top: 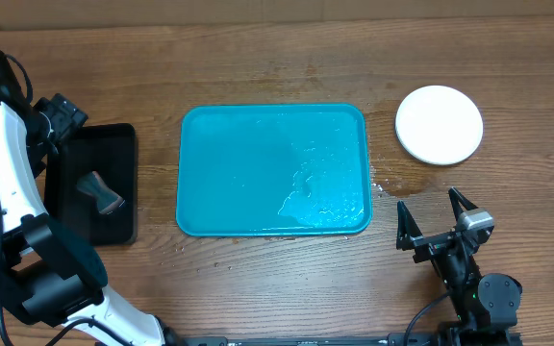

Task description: Clean dirty plates on tray and stack at the side

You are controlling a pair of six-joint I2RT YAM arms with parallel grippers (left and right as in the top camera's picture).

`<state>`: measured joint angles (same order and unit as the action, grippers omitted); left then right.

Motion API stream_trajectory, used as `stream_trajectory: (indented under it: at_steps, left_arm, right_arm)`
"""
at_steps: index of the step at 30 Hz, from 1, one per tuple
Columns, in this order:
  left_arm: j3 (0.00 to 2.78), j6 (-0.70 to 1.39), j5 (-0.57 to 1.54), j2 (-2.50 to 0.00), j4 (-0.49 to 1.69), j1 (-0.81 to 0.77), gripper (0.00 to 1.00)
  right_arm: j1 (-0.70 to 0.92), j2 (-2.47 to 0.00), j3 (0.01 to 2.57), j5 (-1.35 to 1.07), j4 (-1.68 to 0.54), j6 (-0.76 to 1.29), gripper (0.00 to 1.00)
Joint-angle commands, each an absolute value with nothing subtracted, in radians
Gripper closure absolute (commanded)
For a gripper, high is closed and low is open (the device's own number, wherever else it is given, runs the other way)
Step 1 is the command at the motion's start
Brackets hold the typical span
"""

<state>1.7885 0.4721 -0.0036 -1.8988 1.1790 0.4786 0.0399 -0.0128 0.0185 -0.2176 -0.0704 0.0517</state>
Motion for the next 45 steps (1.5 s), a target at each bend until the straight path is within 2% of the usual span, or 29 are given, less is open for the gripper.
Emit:
stream_trajectory:
  at_steps: [1, 37, 41, 45]
  left_arm:
    - [1.803, 0.475, -0.003, -1.894, 1.177, 0.481, 0.0]
    - [1.803, 0.471, -0.038, -1.894, 1.177, 0.481, 0.0]
    - [1.804, 0.47, -0.048, -1.894, 1.24, 0.484, 0.0]
    - [1.804, 0.472, 0.047, -1.894, 1.319, 0.477, 0.0]
  right_arm:
    - [0.044, -0.003, 0.008, -0.206, -0.064, 0.056, 0.0]
    - [0.044, -0.003, 0.008, -0.206, -0.064, 0.056, 0.0]
    - [0.044, -0.003, 0.008, -0.206, -0.064, 0.056, 0.0]
    - [0.044, -0.003, 0.008, -0.206, -0.064, 0.056, 0.0]
